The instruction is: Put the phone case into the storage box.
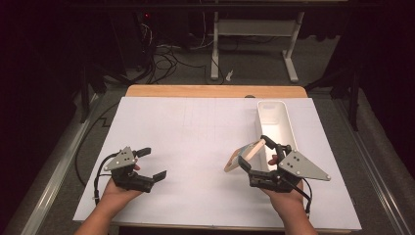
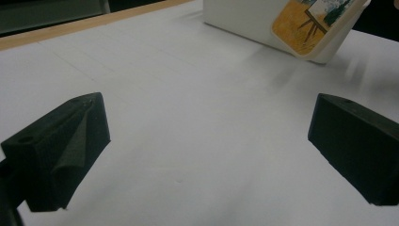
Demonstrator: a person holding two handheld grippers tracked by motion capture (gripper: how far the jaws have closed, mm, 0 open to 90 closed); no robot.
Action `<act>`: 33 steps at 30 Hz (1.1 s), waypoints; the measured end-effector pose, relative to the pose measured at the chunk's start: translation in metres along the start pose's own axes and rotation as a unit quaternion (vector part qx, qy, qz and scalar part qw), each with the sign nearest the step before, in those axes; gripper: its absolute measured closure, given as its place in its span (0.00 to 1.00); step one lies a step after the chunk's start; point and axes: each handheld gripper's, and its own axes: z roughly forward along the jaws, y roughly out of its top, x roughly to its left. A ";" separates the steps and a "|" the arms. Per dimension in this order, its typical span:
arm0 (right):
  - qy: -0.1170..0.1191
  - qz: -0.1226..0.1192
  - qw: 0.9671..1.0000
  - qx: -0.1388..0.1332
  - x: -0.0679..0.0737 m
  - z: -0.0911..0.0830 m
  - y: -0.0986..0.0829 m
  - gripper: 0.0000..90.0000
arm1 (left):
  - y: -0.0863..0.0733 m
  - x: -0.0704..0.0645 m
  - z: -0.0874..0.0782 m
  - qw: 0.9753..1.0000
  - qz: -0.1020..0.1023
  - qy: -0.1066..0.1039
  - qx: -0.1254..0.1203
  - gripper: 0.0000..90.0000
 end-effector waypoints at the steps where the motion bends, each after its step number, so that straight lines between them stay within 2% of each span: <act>1: -0.001 -0.001 1.000 -0.002 -0.001 -0.001 0.001 0.14 | 0.000 0.000 0.000 1.000 0.000 0.001 -0.001 0.01; 33: -0.053 0.012 0.997 -0.049 -0.027 -0.035 0.021 0.14 | 0.001 0.001 0.000 1.000 0.001 0.004 -0.001 0.01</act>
